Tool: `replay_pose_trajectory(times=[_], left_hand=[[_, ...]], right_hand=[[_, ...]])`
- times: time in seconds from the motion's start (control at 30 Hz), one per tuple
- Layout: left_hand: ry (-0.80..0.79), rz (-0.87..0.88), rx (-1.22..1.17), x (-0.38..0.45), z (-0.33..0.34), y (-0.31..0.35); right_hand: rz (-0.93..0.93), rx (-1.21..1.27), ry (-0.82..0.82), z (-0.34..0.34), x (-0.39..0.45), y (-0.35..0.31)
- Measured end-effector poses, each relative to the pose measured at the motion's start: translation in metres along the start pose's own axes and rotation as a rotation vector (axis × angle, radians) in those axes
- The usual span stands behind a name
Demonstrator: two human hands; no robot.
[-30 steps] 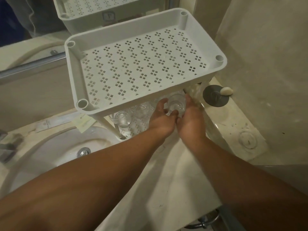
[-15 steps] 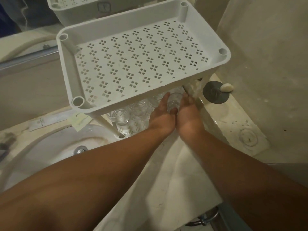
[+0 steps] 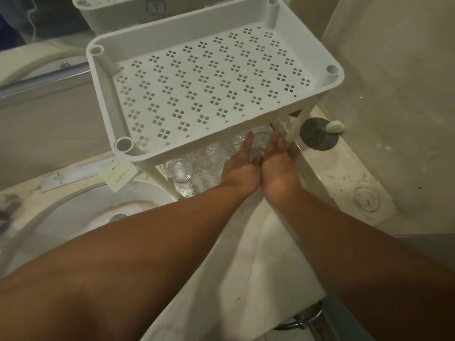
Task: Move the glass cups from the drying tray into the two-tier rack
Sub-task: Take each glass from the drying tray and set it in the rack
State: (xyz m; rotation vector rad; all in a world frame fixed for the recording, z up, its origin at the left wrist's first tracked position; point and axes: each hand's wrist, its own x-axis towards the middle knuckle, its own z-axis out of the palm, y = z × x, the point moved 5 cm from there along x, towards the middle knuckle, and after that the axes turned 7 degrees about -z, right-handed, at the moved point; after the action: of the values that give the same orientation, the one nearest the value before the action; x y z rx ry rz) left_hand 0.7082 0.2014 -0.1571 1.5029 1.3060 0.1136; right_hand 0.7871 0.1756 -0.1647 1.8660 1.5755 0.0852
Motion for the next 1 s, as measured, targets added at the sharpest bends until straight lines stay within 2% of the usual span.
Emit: replay_pose_trajectory(times=[0.1,0.17,0.2,0.27,0.33,0.4,0.5,0.73,1.0], left_hand=[[-0.02,0.001,0.002,-0.004,-0.001,-0.001],[-0.028,0.009,0.02,-0.009,-0.004,-0.001],[-0.022,0.016,0.027,-0.012,-0.007,-0.001],[0.002,0.035,0.031,-0.018,-0.014,-0.002],[0.034,0.042,0.019,-0.025,-0.022,-0.006],[0.065,0.038,-0.008,-0.032,-0.031,-0.011],[0.099,0.04,-0.059,-0.048,-0.048,-0.022],[0.197,0.187,-0.001,-0.106,-0.093,-0.053],[0.247,0.175,-0.022,-0.16,-0.156,-0.106]], right_hand=[[0.005,0.014,0.003,-0.006,-0.014,-0.003],[0.041,0.121,0.105,-0.008,-0.023,-0.003],[0.05,0.25,0.181,-0.008,-0.027,-0.002],[0.135,0.806,0.324,-0.008,-0.036,0.005],[0.164,1.062,0.502,-0.009,-0.043,0.006],[0.151,1.071,0.593,-0.014,-0.052,0.001],[0.164,1.087,0.625,-0.024,-0.066,-0.011],[0.219,1.222,0.537,-0.059,-0.104,-0.063],[0.183,1.343,0.542,-0.097,-0.135,-0.134]])
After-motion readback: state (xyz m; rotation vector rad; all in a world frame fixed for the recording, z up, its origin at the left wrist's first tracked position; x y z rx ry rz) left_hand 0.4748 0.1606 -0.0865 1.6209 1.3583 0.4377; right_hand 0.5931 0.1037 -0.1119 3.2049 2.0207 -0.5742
